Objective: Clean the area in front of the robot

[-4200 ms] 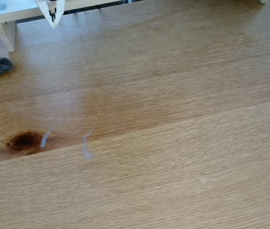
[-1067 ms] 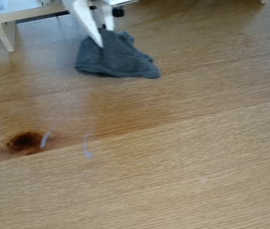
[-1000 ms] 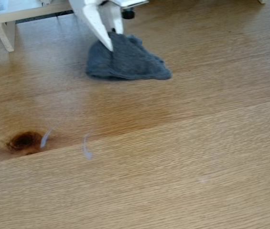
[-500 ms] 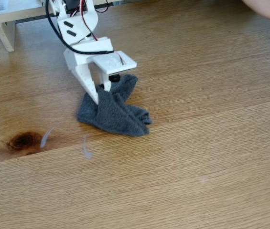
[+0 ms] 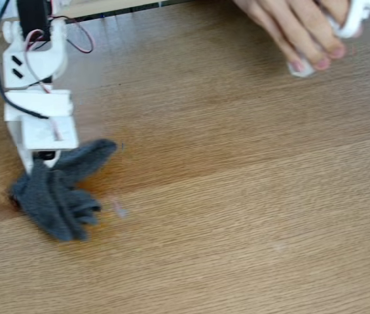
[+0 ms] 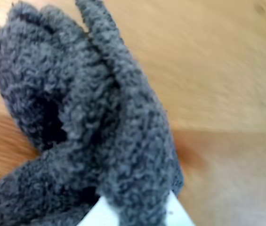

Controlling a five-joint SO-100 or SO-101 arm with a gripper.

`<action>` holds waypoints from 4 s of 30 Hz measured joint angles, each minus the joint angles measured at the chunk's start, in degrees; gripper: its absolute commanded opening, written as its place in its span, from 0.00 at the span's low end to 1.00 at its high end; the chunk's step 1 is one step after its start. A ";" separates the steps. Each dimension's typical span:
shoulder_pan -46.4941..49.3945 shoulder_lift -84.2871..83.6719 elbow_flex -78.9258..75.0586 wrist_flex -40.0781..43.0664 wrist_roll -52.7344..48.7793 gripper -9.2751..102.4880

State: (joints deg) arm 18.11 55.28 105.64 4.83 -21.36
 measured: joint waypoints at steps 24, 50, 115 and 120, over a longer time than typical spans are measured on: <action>-29.44 20.39 -2.81 13.18 8.70 0.08; -13.80 -14.41 -12.22 -16.96 -15.82 0.08; -6.68 -12.57 -16.96 -0.79 -2.55 0.08; -2.11 -12.83 -16.96 -2.11 -3.25 0.08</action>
State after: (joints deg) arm 16.00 42.45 88.68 2.72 -24.61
